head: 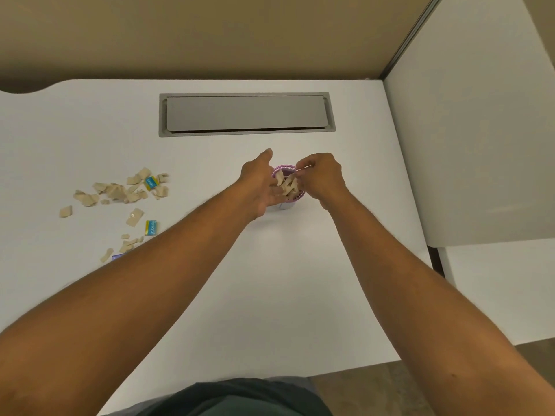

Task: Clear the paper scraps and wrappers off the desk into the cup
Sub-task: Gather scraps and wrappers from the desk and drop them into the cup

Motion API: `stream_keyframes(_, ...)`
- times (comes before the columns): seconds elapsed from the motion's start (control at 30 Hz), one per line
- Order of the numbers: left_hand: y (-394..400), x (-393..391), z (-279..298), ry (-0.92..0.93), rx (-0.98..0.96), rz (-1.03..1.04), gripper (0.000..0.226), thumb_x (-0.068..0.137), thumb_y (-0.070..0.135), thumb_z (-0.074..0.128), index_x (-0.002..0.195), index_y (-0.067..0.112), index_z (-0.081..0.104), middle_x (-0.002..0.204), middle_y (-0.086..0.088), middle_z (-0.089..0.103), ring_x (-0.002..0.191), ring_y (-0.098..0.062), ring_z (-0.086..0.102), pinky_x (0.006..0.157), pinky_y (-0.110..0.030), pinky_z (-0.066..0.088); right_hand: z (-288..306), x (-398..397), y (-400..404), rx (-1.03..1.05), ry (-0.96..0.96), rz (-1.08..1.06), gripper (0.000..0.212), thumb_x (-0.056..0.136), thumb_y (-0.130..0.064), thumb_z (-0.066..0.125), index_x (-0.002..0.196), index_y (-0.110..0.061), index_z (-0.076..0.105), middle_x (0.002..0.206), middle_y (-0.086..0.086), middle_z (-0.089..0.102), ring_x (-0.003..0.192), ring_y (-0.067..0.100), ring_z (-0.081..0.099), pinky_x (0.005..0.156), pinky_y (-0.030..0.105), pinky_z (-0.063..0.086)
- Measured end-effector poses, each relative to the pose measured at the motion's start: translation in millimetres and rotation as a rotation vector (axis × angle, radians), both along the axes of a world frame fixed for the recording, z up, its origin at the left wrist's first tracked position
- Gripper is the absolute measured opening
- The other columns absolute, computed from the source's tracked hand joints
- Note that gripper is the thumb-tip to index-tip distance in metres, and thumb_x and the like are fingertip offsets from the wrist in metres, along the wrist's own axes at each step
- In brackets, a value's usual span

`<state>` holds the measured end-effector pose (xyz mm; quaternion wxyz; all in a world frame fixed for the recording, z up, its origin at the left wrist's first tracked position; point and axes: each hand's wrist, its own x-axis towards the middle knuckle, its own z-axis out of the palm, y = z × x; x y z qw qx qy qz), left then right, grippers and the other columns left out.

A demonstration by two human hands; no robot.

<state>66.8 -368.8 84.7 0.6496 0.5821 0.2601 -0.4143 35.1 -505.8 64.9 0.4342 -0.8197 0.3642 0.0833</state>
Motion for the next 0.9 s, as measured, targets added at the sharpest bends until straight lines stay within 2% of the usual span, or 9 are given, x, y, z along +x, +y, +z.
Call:
stream_keyframes(0.1, 16.6, -3.5, -5.9, -0.03, 0.02, -0.003, 0.044, 0.109, 0.044, 0.042, 0.127, 0.007, 0.058, 0.121, -0.016, 0.069, 0.111, -0.033, 0.072, 0.1, -0.049, 0.06, -0.6, -6.0, 1.5, -0.036, -0.083, -0.043, 0.021, 0.088, 0.001, 0.067, 0.103, -0.01, 0.077, 0.109, 0.008, 0.075, 0.099, 0.026, 0.073, 0.087, 0.039, 0.063)
stream_keyframes(0.23, 65.5, -14.9, -23.2, -0.168, 0.086, -0.019, 0.032, 0.105, 0.035, 0.055, 0.113, 0.009, 0.071, 0.114, -0.013, 0.077, 0.103, -0.029, 0.076, 0.091, -0.044, 0.064, 2.8, -29.1, 26.1, -0.133, -0.25, -0.029, 0.022, 0.09, -0.004, 0.059, 0.094, -0.018, 0.076, 0.089, -0.009, 0.07, 0.088, 0.013, 0.068, 0.068, 0.015, 0.052)
stream_keyframes(0.27, 83.3, -19.2, -29.6, -0.242, 0.127, -0.007, 0.026, 0.102, 0.03, 0.059, 0.108, 0.01, 0.074, 0.11, -0.012, 0.079, 0.1, -0.029, 0.077, 0.088, -0.043, 0.065, 0.6, -37.5, 37.5, -0.126, -0.276, 0.003, 0.021, 0.091, -0.006, 0.059, 0.092, -0.019, 0.076, 0.088, -0.01, 0.07, 0.083, 0.013, 0.067, 0.066, 0.014, 0.051)
stream_keyframes(0.37, 145.9, -37.7, -54.7, -0.592, 0.363, 0.011, 0.018, 0.098, 0.021, 0.061, 0.1, 0.016, 0.078, 0.095, -0.003, 0.079, 0.091, -0.017, 0.075, 0.087, -0.044, 0.064, -20.4, -65.6, 76.8, 0.029, -0.209, 0.216, 0.015, 0.09, -0.009, 0.067, 0.102, -0.017, 0.073, 0.096, -0.003, 0.073, 0.075, 0.016, 0.068, 0.069, 0.029, 0.055)
stream_keyframes(0.47, 218.3, -60.2, -85.0, -0.885, 0.721, -0.028, 0.015, 0.098, 0.033, 0.063, 0.105, 0.026, 0.075, 0.105, 0.009, 0.075, 0.102, -0.012, 0.064, 0.093, -0.047, 0.057, -50.5, -88.8, 116.2, 0.027, -0.003, 0.506, 0.039, 0.086, -0.019, 0.08, 0.123, -0.018, 0.067, 0.118, 0.002, 0.066, 0.09, 0.017, 0.065, 0.087, 0.031, 0.053)
stream_keyframes(0.57, 293.0, -78.2, -113.0, -0.983, 1.05, -0.157, 0.047, 0.09, 0.056, 0.068, 0.126, 0.027, 0.065, 0.134, 0.005, 0.063, 0.132, -0.023, 0.051, 0.105, -0.05, 0.048, -76.5, -96.0, 160.6, -0.058, 0.181, 0.744, 0.082, 0.079, -0.033, 0.088, 0.148, -0.018, 0.048, 0.145, 0.005, 0.045, 0.127, 0.024, 0.052, 0.107, 0.038, 0.048)
stream_keyframes(0.67, 336.7, -94.9, -129.8, -0.874, 1.231, -0.439, 0.1, 0.07, 0.087, 0.065, 0.147, 0.026, 0.05, 0.153, -0.003, 0.049, 0.146, -0.032, 0.042, 0.108, -0.052, 0.045, -92.3, -97.1, 193.2, -0.124, 0.242, 0.843, 0.105, 0.07, -0.035, 0.093, 0.156, -0.02, 0.034, 0.148, 0.004, 0.031, 0.13, 0.026, 0.044, 0.103, 0.038, 0.05)
stream_keyframes(0.77, 361.8, -115.7, -141.9, -0.779, 1.256, -0.688, 0.125, 0.055, 0.103, 0.045, 0.157, 0.031, 0.039, 0.16, -0.004, 0.041, 0.143, -0.036, 0.043, 0.103, -0.054, 0.047, -102.5, -94.1, 233.4, -0.038, 0.131, 0.884, 0.094, 0.071, -0.016, 0.09, 0.149, -0.024, 0.038, 0.129, 0.002, 0.036, 0.103, 0.017, 0.06, 0.085, 0.036, 0.054)
stream_keyframes(0.9, 353.9, -115.6, -145.7, -0.777, 1.264, -0.741, 0.117, 0.061, 0.093, 0.064, 0.157, 0.032, 0.037, 0.159, -0.004, 0.042, 0.136, -0.036, 0.046, 0.1, -0.051, 0.046, -107.3, -73.2, 278.4, -0.026, 0.041, 0.858, 0.073, 0.078, -0.002, 0.08, 0.14, -0.016, 0.044, 0.127, 0.007, 0.042, 0.095, 0.022, 0.063, 0.085, 0.04, 0.057)
